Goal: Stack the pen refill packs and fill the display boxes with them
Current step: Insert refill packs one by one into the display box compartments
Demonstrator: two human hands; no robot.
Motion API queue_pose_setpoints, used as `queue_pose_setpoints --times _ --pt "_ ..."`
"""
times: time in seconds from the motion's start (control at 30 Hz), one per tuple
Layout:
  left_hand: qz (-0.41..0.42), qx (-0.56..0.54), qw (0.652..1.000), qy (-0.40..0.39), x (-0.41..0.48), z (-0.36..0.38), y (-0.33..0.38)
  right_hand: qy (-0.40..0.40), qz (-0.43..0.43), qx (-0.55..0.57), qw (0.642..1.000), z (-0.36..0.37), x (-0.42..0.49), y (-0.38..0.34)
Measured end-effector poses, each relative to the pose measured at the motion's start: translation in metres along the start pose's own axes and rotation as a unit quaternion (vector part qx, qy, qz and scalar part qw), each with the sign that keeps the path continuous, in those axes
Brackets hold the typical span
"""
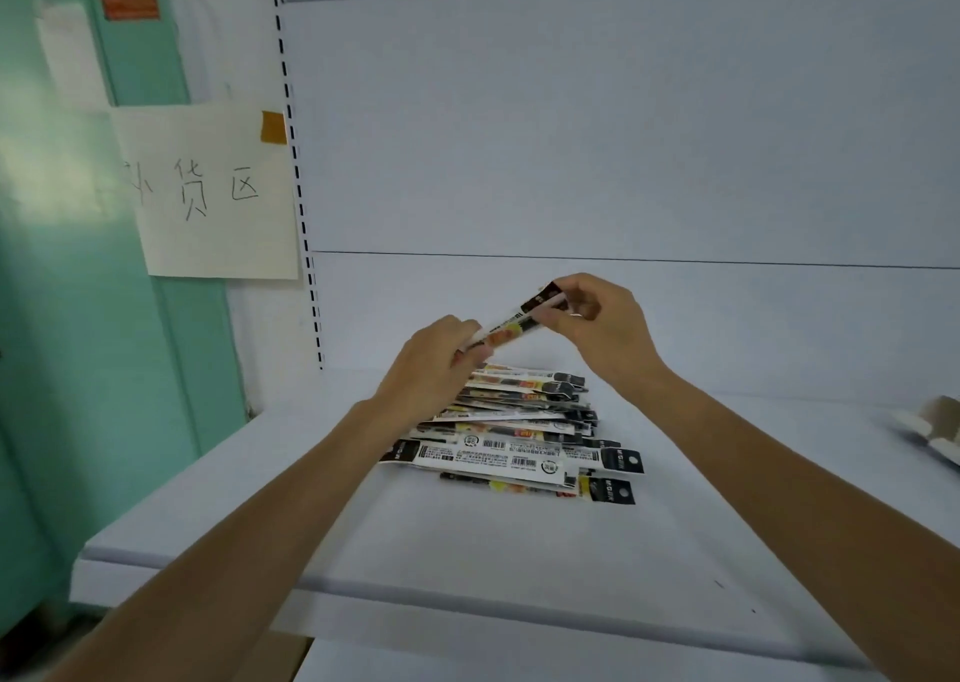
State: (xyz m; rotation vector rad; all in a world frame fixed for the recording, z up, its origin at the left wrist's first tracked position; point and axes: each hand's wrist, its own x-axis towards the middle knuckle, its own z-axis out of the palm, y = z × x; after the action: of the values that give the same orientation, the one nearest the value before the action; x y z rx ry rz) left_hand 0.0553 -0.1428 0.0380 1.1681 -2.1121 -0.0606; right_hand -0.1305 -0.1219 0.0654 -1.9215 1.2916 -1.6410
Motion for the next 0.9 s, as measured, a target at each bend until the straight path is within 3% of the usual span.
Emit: queue_pose_setpoints --times 0.1,0.23,0.4,0.43,0.5,0.57,0.6,0.63,0.67,0.73,0.8,0.9 --pt "-0.046 -0.119 0.992 -0.016 -0.002 -0.009 0.001 -0.018 -0.006 -0.063 0.998 -0.004 0.002 -0.003" --pt "-0.095 -0.232 0.966 -0.062 -0.01 -0.018 0.0 -0.022 0.031 -0.025 0.999 -0.014 0.002 0.0" --pt "-0.219 -0.288 0.932 -0.014 -0.014 -0.021 -0.012 0.129 0.065 0.069 0.987 -0.022 0.008 0.004" --pt "-0.258 -0.331 0.908 0.002 -0.013 -0.021 -0.014 0.159 0.046 0.072 0.984 -0.02 0.006 0.003" --pt "-0.325 -0.459 0.827 0.003 -0.012 -0.023 -0.009 0.16 -0.037 0.011 0.986 -0.008 -0.003 -0.004" --pt "-0.34 -0.586 0.735 -0.024 -0.012 -0.023 -0.001 0.053 -0.155 -0.1 0.981 0.015 -0.022 -0.008" --pt "-0.328 -0.62 0.712 -0.034 -0.012 -0.021 0.004 -0.017 -0.224 -0.156 0.962 0.027 -0.033 -0.008" --pt "-0.314 -0.622 0.716 -0.036 -0.012 -0.018 0.008 -0.078 -0.287 -0.209 0.932 0.038 -0.042 -0.007" --pt "-0.306 -0.596 0.742 -0.025 -0.014 -0.016 0.011 -0.125 -0.337 -0.255 0.898 0.046 -0.049 -0.004" --pt "-0.304 -0.52 0.798 0.032 -0.02 -0.015 0.012 -0.216 -0.36 -0.292 0.859 0.053 -0.054 0.006" --pt "-0.294 -0.497 0.812 0.078 -0.028 -0.019 0.003 -0.271 -0.282 -0.282 0.876 0.051 -0.054 0.011" --pt "-0.286 -0.452 0.839 0.101 -0.042 -0.029 -0.015 -0.256 -0.155 -0.293 0.908 0.048 -0.045 0.024"
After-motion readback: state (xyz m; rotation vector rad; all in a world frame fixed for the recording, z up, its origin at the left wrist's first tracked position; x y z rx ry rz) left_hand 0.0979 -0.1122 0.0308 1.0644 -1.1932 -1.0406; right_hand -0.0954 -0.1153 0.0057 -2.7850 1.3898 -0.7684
